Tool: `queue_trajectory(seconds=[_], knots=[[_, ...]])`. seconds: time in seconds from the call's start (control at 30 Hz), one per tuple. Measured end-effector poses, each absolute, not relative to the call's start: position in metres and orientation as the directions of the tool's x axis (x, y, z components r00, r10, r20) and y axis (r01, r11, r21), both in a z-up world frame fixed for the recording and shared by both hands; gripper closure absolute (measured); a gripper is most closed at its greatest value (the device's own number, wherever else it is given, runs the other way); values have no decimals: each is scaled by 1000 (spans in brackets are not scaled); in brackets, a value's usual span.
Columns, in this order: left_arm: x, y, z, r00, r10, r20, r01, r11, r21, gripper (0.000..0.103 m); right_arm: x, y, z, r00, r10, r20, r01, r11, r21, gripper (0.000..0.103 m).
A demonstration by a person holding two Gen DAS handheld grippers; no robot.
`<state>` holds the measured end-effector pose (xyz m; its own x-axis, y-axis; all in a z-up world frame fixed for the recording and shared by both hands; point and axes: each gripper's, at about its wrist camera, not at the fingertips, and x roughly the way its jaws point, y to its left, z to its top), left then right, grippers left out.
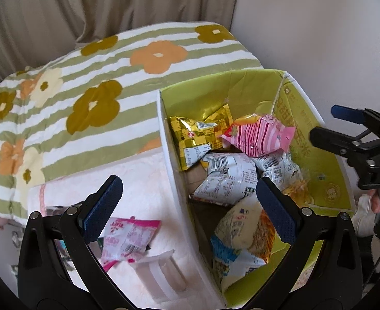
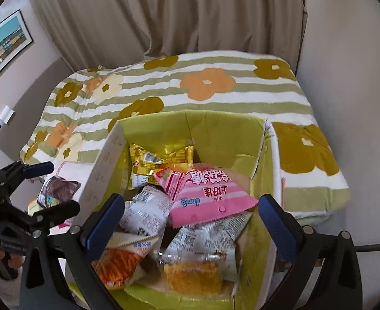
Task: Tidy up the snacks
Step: 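Move both tools back over the remaining snacks on the table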
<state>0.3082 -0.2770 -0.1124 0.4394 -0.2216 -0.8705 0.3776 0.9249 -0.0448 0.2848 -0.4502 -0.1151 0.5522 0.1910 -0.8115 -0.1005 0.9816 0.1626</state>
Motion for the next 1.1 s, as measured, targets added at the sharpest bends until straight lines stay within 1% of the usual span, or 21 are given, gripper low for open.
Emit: queue_trajectory(seconds=[0.37, 0.53, 0.63, 0.77, 0.93, 1.1], knots=[[247, -232, -71, 530, -175, -830, 283, 959, -22, 0, 244, -411, -64, 594, 305, -744, -273, 947, 170, 0], [219, -187, -61, 550, -82, -831, 199, 979, 35, 0, 224, -377, -57, 580, 371, -725, -362, 915, 178, 0], [206, -152, -55, 546, -64, -835, 158, 987, 27, 0, 209, -353, -52, 568, 408, -715, -404, 895, 190, 0], [186, -112, -48, 578, 4, -816, 109, 991, 81, 0, 189, -320, -48, 552, 442, -707, -444, 873, 200, 0], [173, -56, -57, 571, -2, -821, 104, 992, 69, 0, 160, -268, -60, 523, 449, -724, -462, 863, 201, 0], [173, -1, -78, 537, -44, -842, 179, 982, 63, 0, 144, -218, -80, 506, 421, -753, -438, 877, 196, 0]])
